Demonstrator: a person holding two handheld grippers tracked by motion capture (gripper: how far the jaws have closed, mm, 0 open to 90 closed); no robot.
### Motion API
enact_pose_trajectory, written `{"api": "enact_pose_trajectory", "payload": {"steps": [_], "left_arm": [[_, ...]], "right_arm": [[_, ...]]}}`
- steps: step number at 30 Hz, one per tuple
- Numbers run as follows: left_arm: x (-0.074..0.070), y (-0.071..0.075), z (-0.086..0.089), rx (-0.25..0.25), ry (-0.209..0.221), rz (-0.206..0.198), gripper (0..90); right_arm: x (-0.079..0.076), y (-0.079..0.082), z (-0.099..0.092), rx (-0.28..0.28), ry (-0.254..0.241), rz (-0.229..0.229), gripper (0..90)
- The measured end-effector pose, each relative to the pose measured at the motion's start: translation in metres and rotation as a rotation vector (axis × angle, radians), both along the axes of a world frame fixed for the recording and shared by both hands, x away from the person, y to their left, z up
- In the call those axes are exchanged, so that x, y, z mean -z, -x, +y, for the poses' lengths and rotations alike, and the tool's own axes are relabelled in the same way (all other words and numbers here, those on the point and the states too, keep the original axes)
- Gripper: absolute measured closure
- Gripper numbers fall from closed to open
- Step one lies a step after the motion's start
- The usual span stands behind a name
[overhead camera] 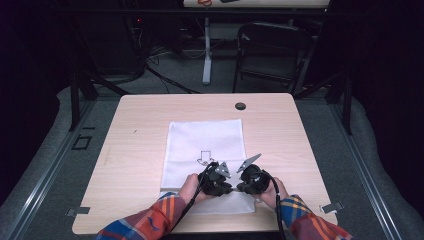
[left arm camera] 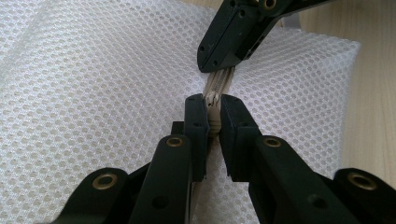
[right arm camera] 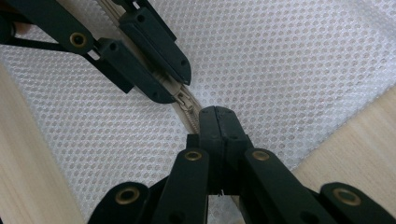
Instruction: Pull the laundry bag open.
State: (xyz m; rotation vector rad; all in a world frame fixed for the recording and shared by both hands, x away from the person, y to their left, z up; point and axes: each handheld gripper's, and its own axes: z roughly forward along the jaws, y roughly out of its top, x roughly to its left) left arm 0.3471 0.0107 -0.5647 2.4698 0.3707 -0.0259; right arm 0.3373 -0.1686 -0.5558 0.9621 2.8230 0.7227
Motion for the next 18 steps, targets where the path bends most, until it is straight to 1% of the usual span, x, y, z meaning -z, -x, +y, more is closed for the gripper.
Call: {"api": "enact_pose_trajectory", "payload": {"steps": [2,4,6,7,10,12,14,16,17,18], "left_arm": [[-0.0009,0.0003,0.0004,0.001,-0.012,-0.003,81.5],[0.0000,-0.0003,0.0013,-0.002,0.006,0.005,81.5],[-0.0006,-0.0008,0.0026,0.001,-0.003,0.004,81.5],[-0.0004,-0.0008,0.0032,0.002,0.003,0.005,81.5],[-0.0011,-0.0008,0.0043,0.003,-0.001,0.008,81.5],[-0.0017,-0.0009,0.0052,0.004,-0.009,0.008,81.5],[-0.0017,-0.0011,0.0063,0.004,-0.001,0.009,81.5],[-0.0029,-0.0008,0.0076,0.007,-0.015,0.007,81.5],[-0.0023,-0.0008,0.0081,0.004,-0.003,0.010,81.5],[-0.0025,-0.0010,0.0090,0.007,-0.007,0.011,81.5]], "right_arm": [[-0.0003,0.0001,0.0001,-0.001,0.005,-0.001,90.0],[-0.0002,-0.0001,-0.0002,-0.002,0.003,0.000,90.0],[0.0002,0.0000,-0.0006,0.004,-0.001,-0.001,90.0],[0.0004,0.0001,-0.0006,0.007,-0.007,0.000,90.0],[0.0003,0.0000,-0.0010,0.006,-0.011,0.005,90.0],[0.0002,-0.0001,-0.0012,0.006,-0.008,0.004,90.0],[-0.0002,-0.0005,-0.0017,0.003,0.000,0.005,90.0],[-0.0002,-0.0005,-0.0018,0.003,0.003,0.003,90.0],[-0.0003,-0.0006,-0.0020,0.003,0.003,0.003,90.0],[-0.0002,-0.0006,-0.0021,0.004,0.003,0.004,90.0]]}}
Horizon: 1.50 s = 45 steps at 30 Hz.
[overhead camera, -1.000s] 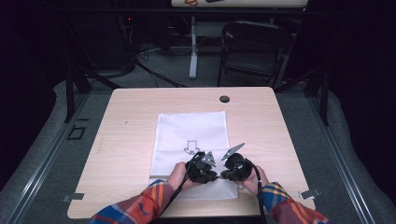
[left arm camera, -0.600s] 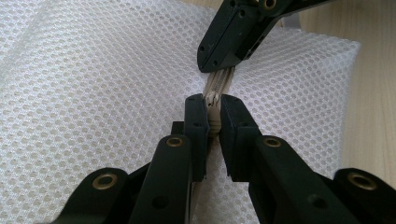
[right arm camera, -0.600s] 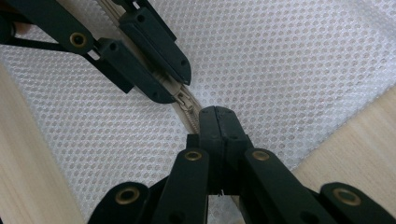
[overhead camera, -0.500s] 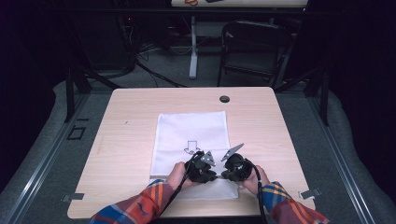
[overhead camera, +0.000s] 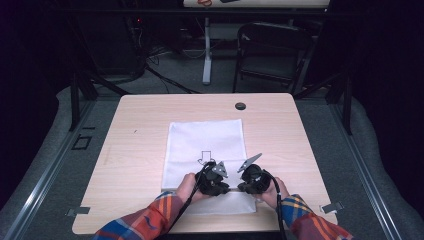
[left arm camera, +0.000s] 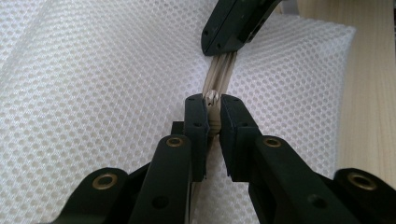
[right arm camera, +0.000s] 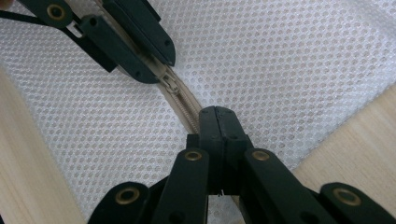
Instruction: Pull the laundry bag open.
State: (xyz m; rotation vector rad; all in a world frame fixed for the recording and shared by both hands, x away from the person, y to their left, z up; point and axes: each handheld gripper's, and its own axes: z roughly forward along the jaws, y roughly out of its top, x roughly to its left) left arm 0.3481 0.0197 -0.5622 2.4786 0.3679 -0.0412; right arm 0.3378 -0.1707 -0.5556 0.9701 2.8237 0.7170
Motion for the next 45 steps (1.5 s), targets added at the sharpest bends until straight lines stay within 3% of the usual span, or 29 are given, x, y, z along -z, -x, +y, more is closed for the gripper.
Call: {"api": "enact_pose_trajectory", "payload": {"steps": [19,31,34,38,39,40,45], "left_arm": [[-0.003,0.001,0.006,0.009,-0.018,0.006,81.4],[-0.003,0.002,0.011,0.009,0.001,0.026,81.3],[-0.004,0.002,0.011,0.009,-0.017,0.018,81.2],[-0.003,0.002,0.015,0.012,-0.008,0.030,80.9],[-0.003,0.002,0.016,0.008,-0.018,0.023,80.8],[-0.003,0.002,0.019,0.001,-0.026,0.001,88.9],[-0.004,-0.004,0.031,-0.040,-0.004,0.024,88.9]], "right_arm": [[-0.001,0.001,0.000,0.014,0.006,0.012,90.0],[-0.001,0.001,-0.002,0.005,0.006,0.020,90.0],[0.000,0.001,-0.001,0.003,-0.005,0.020,90.0],[-0.001,0.000,-0.002,-0.003,0.003,0.022,90.0],[-0.001,0.000,-0.002,-0.003,0.003,0.022,90.0],[0.000,0.000,-0.002,0.000,0.000,0.019,90.0],[-0.001,0.000,-0.004,0.002,0.002,0.022,90.0]]}}
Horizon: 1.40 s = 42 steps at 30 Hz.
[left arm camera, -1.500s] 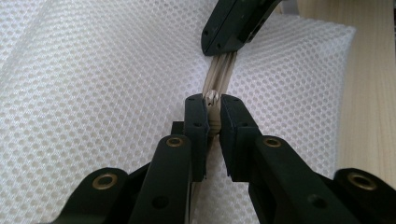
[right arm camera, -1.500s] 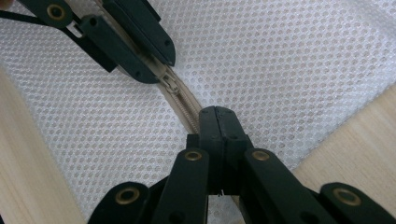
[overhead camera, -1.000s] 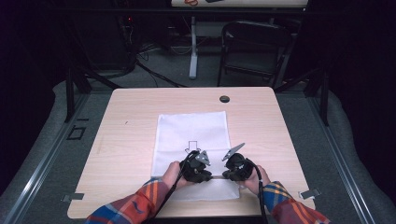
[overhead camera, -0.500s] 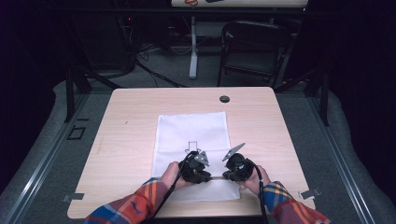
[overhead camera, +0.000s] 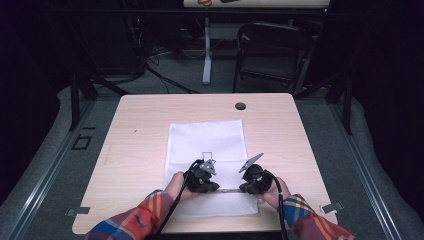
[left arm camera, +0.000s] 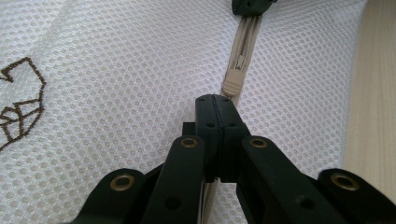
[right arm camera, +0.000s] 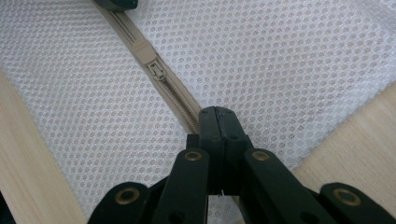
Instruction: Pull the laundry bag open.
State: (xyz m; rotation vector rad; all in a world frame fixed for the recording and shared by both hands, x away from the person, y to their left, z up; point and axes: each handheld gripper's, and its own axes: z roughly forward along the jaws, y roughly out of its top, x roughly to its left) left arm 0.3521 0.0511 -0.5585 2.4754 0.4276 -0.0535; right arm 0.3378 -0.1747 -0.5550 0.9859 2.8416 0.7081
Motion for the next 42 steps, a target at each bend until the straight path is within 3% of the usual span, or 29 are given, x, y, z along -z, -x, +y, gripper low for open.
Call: {"api": "enact_pose_trajectory", "payload": {"steps": [6,11,14,16,20,26,42], "left_arm": [[0.004,0.003,-0.010,0.026,0.022,0.010,70.1],[0.006,0.004,-0.017,0.050,0.035,-0.001,65.8],[0.006,0.007,-0.022,0.065,0.041,-0.033,67.7],[0.006,0.007,-0.024,0.095,0.052,-0.010,71.0],[0.010,0.004,-0.027,0.081,0.039,-0.012,79.5],[0.010,0.007,-0.029,0.088,0.031,-0.038,81.2],[0.006,0.004,-0.025,0.099,0.029,-0.019,81.7]], "right_arm": [[0.000,0.000,0.000,0.005,0.000,0.003,90.0],[0.001,-0.001,-0.001,0.007,-0.009,0.007,90.0],[0.000,0.000,0.000,0.009,-0.009,0.011,90.0],[0.000,0.000,0.000,0.006,-0.005,0.007,90.0],[0.001,0.001,0.002,-0.003,-0.004,0.018,90.0],[0.001,0.001,0.003,-0.002,-0.002,0.016,90.0],[0.002,0.000,0.001,-0.003,-0.013,0.016,90.0]]}}
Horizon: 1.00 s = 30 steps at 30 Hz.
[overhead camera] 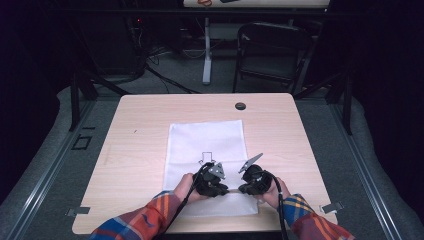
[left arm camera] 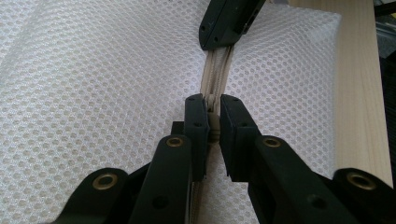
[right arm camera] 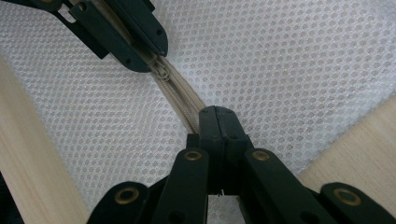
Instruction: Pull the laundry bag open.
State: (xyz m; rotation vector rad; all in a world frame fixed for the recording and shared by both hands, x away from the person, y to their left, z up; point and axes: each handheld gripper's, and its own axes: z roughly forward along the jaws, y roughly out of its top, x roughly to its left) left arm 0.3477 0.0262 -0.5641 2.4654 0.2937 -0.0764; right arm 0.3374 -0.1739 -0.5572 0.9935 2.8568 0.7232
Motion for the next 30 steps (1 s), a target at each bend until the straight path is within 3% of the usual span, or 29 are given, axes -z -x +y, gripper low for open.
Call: {"api": "enact_pose_trajectory", "payload": {"steps": [10,15,19,22,30], "left_arm": [[-0.0008,0.0012,0.0007,0.009,-0.014,-0.017,81.6],[0.0053,0.0009,-0.0036,0.013,0.016,0.005,74.9],[0.0049,0.0015,-0.0041,0.005,0.006,-0.014,80.9],[0.0028,0.0031,-0.0054,0.014,-0.015,-0.033,81.9],[-0.0002,0.0031,-0.0016,0.022,-0.017,-0.040,82.0]], "right_arm": [[0.0000,0.0003,0.0003,0.001,-0.002,0.004,90.0],[-0.0004,0.0000,0.0008,-0.001,0.004,0.007,90.0],[-0.0004,0.0013,0.0018,0.000,0.006,0.000,90.0],[-0.0010,0.0012,0.0018,-0.008,0.014,0.000,90.0],[-0.0005,0.0025,0.0023,0.000,0.009,-0.008,90.0]]}}
